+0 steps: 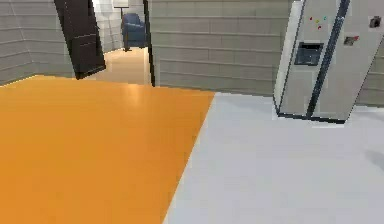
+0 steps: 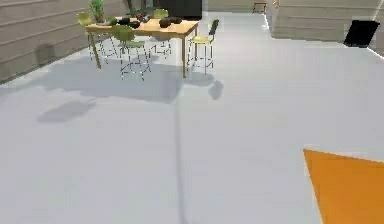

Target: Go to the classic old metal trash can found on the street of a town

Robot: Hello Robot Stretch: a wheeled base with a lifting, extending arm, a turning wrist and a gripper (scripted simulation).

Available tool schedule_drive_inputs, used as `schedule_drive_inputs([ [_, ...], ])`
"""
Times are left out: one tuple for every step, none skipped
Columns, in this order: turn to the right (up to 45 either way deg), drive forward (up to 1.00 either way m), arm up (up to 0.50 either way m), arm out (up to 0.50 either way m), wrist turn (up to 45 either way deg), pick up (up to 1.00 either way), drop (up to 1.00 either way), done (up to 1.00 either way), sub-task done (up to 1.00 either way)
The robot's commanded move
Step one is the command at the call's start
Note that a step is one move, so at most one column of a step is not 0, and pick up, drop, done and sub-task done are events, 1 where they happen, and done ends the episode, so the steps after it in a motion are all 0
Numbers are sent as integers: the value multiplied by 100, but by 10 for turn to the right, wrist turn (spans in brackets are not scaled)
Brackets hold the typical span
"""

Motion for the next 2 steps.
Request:
schedule_drive_inputs([
  [-180, 0, 0, 0, 0, 0, 0, 0, 0],
  [0, 100, 0, 0, 0, 0, 0, 0, 0],
])
